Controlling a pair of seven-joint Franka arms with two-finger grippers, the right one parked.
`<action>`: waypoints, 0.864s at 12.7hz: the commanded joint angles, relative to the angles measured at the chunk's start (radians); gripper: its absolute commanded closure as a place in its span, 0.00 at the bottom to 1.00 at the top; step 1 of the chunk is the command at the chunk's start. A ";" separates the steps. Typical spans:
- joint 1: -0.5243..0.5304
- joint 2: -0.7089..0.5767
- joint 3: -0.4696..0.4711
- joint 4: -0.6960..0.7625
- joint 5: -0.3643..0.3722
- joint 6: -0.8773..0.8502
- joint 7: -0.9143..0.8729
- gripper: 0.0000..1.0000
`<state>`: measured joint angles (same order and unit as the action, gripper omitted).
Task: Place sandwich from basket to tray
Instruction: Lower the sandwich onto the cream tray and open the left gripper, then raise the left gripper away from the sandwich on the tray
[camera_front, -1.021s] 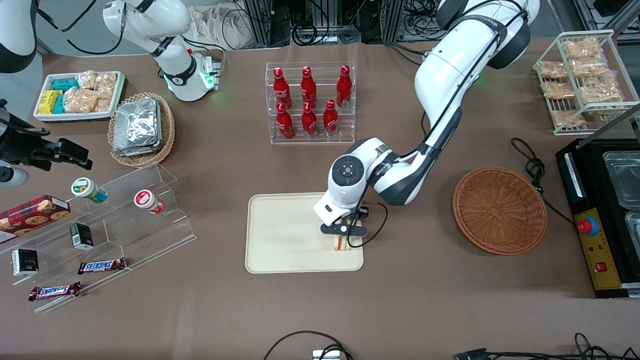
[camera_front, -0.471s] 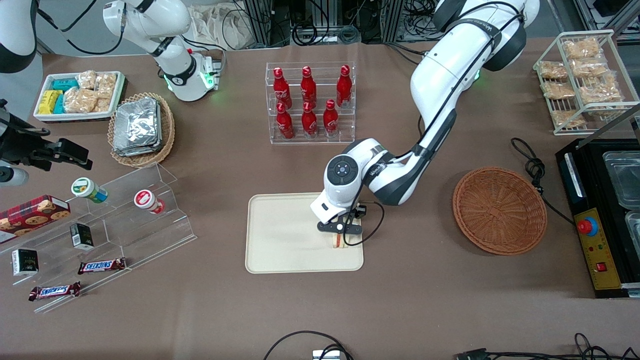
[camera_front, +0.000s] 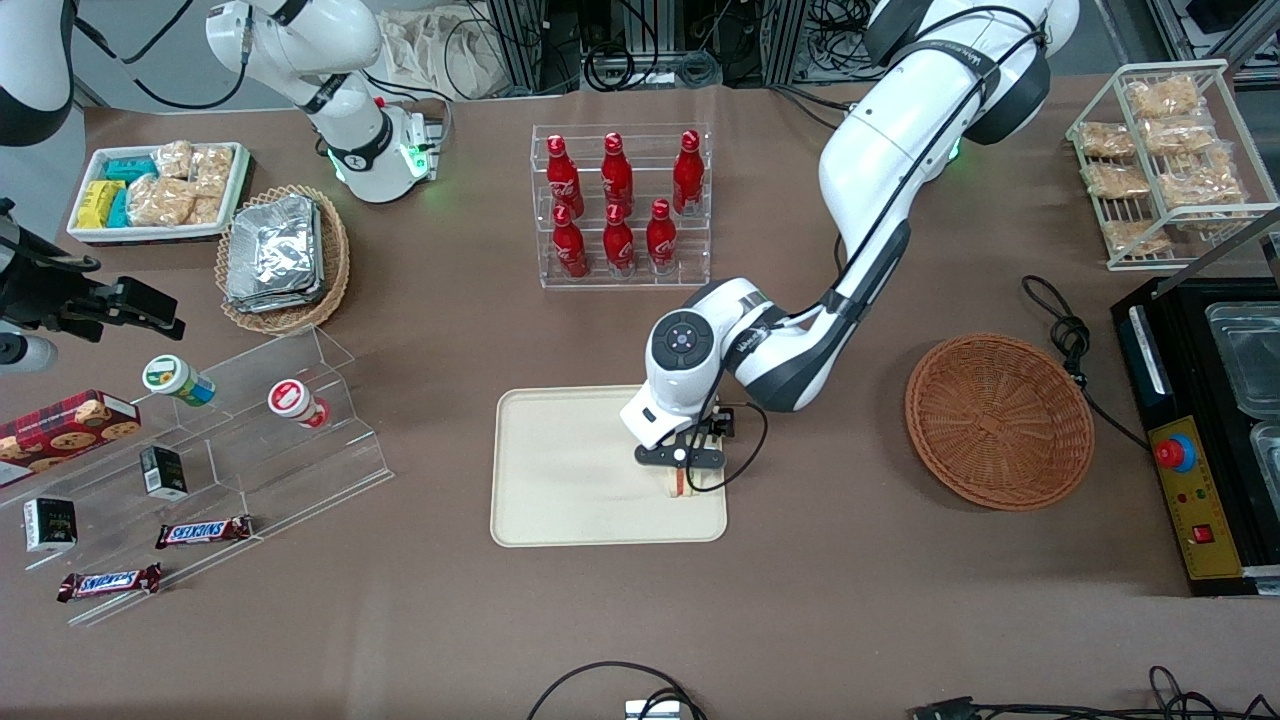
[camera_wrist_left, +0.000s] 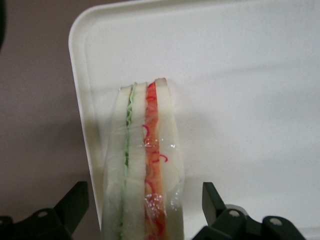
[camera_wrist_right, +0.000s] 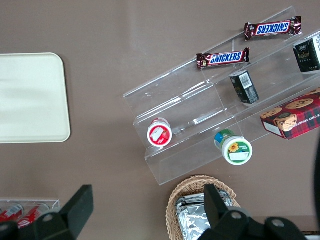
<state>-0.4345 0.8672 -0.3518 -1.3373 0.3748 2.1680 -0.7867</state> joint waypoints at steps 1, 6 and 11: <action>0.011 -0.052 0.007 0.020 0.012 -0.037 -0.026 0.00; 0.091 -0.181 0.008 0.023 0.003 -0.137 -0.054 0.00; 0.229 -0.333 0.008 0.020 -0.091 -0.296 -0.057 0.00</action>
<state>-0.2518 0.6106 -0.3395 -1.2967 0.3148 1.9399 -0.8292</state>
